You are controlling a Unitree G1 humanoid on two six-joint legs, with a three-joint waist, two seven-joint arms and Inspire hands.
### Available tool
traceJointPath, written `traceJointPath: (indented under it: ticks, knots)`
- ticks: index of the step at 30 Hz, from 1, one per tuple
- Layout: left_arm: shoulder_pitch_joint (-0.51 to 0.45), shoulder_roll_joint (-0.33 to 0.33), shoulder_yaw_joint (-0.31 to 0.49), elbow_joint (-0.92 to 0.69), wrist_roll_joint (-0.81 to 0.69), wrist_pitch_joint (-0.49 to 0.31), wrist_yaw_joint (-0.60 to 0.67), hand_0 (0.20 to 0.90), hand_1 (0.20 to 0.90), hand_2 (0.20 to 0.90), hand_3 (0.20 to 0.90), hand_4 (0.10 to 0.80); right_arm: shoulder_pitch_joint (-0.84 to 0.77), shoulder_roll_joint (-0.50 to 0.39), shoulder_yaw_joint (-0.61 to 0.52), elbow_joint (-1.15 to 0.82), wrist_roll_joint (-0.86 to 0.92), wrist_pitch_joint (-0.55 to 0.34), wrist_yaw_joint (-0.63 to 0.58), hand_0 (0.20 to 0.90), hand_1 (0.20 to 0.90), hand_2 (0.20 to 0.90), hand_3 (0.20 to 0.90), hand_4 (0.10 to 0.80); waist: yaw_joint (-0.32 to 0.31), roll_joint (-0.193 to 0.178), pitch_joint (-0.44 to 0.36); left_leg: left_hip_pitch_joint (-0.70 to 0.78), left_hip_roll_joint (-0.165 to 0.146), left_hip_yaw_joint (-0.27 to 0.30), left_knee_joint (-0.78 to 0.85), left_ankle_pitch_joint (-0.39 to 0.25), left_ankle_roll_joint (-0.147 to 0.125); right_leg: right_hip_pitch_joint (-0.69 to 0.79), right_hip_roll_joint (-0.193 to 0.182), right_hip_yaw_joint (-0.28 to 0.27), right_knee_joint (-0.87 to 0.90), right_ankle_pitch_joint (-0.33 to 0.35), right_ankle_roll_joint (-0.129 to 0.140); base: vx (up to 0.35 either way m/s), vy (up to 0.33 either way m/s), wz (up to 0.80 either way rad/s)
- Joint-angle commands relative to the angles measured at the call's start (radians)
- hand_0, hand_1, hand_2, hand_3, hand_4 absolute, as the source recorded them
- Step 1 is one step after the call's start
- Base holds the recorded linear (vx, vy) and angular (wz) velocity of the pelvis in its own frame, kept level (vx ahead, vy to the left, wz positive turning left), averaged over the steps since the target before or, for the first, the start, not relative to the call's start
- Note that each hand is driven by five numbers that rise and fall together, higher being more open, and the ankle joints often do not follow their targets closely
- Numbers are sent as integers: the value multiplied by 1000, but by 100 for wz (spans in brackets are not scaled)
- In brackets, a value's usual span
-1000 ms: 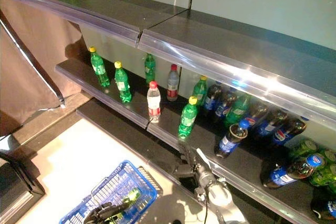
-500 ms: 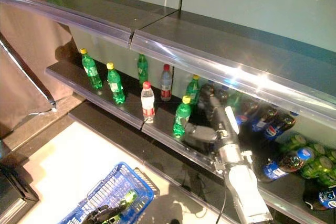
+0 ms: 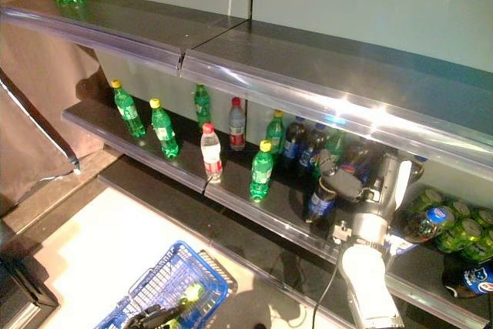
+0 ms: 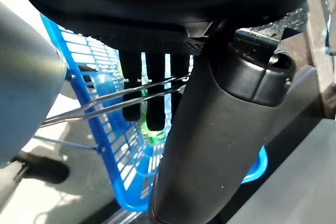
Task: Pick up the drink and place into the basket.
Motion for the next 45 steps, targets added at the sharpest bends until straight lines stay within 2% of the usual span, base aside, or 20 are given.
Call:
traceJointPath:
  ticks: [1, 9, 17, 25, 29, 33, 36, 41, 45]
  knots:
    - [45, 53, -31, 18, 73, -65, 30, 300, 300, 300, 200, 100, -62, 16, -42, -55, -27, -36, -20, 900, 900, 900, 900, 800, 3, -21, -2, -37, -4, 6, 2, -18, 37, 17, -60, 8, 3, -22, 41, 31, -4, 1]
    - [51, 52, -47, -5, 63, -66, 34, 300, 300, 300, 200, 100, -63, 22, -4, -21, 2, -41, -15, 900, 900, 900, 900, 800, 6, -16, 56, -66, -7, 11, 59, -14, 34, -7, -67, -2, 23, -17, 27, 13, 0, 0]
    - [-17, 59, -103, -58, -12, -86, 44, 300, 300, 300, 200, 100, -169, -32, 27, 0, -104, -118, -149, 900, 900, 900, 900, 800, -3, 12, 202, -201, -35, -4, 178, -22, 41, -125, -72, 8, 126, -36, 7, -149, 29, -2]
    - [-60, 52, -153, -87, -46, -136, 39, 300, 300, 300, 200, 100, -256, -53, 32, -1, -107, -162, -196, 900, 900, 900, 900, 800, -22, 27, 310, -301, -59, 11, 264, -32, 42, -208, -89, 20, 180, -39, 0, -119, 34, -9]
    - [-86, 49, -174, -97, -74, -158, 34, 300, 300, 300, 200, 100, -324, -64, 34, -4, -146, -157, -240, 900, 900, 900, 900, 800, -34, 50, 364, -338, -66, 33, 289, -35, 42, -253, -109, 29, 185, -24, 6, -115, 86, -2]
    - [-94, 45, -170, -120, -103, -162, 42, 300, 300, 300, 200, 100, -358, -59, 35, -15, -142, -152, -232, 900, 900, 900, 900, 800, -39, 66, 400, -362, -59, 78, 314, -34, 37, -280, -120, 12, 202, -23, 9, -72, 108, -18]
    - [-106, 47, -171, -143, -129, -174, 54, 300, 300, 300, 200, 100, -388, -58, 46, -20, -170, -140, -239, 900, 900, 900, 900, 800, -40, 67, 424, -402, -45, 98, 373, -22, 26, -300, -109, 4, 228, -37, -6, -76, 15, -19]
    - [-104, 64, -172, -203, -122, -178, 54, 300, 300, 300, 200, 100, -417, -77, 42, -26, -183, -138, -249, 900, 900, 900, 900, 800, -25, 56, 450, -474, -13, 80, 513, 8, 9, -300, -80, -25, 287, -83, -43, -12, -64, 2]
    - [-100, 77, -178, -226, -104, -166, 52, 300, 300, 300, 200, 100, -432, -80, 23, -13, -168, -154, -255, 900, 900, 900, 900, 800, -14, 50, 458, -510, -4, 61, 565, 17, 9, -301, -69, -31, 313, -99, -55, 43, -69, -1]
